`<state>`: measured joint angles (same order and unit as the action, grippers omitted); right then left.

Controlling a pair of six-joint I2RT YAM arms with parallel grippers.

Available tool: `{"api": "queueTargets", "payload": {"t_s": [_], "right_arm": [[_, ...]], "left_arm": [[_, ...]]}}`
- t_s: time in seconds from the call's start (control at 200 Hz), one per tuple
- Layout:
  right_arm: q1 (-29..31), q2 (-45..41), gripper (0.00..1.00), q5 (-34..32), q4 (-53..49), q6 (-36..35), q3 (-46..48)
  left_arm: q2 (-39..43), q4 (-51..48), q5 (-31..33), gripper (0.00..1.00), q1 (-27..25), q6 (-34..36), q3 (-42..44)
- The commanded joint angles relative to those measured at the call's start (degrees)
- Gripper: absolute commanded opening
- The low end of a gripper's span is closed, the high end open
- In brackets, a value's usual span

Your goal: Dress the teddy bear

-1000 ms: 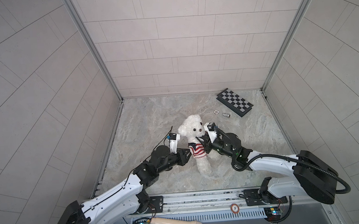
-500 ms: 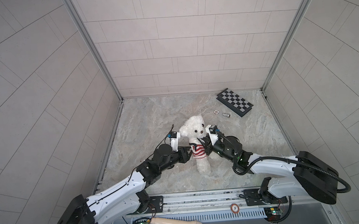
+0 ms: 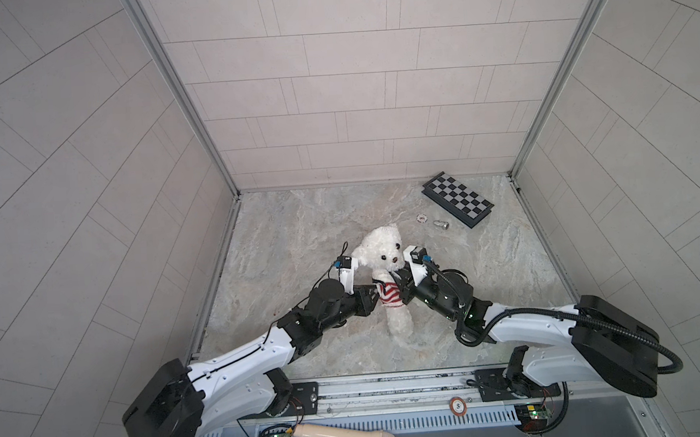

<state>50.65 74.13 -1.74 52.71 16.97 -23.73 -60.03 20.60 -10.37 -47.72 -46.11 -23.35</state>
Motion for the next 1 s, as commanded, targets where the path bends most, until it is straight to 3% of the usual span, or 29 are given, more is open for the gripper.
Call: {"api": "queueTargets", "payload": {"t_s": [0.0,0.29,0.666,0.896,0.991], "right_arm": [[2.4,-1.0,0.00,1.0,7.2,1.7,0.1],[2.7,-3.3,0.00,-0.6,6.2,-0.3,1.5],[0.6,-11.5,0.00,-3.0,-6.7,-6.6,2.3],[0.4,-11.8,0.46,0.9,-16.4,-8.1,-2.8],[0.2,-12.6,0.59,1.3,-19.6,-7.0,-2.7]], "left_arm": [[-1.6,5.0,1.1,0.31,-0.1,-1.4,-1.5],[2.6,5.0,2.9,0.00,-0.1,-0.9,0.4],[15.2,-6.0,2.0,0.00,0.5,1.1,2.2],[12.2,-1.4,1.5,0.00,0.5,-3.3,3.0],[10.7,-0.5,2.9,0.00,0.6,-5.7,3.1]]}}
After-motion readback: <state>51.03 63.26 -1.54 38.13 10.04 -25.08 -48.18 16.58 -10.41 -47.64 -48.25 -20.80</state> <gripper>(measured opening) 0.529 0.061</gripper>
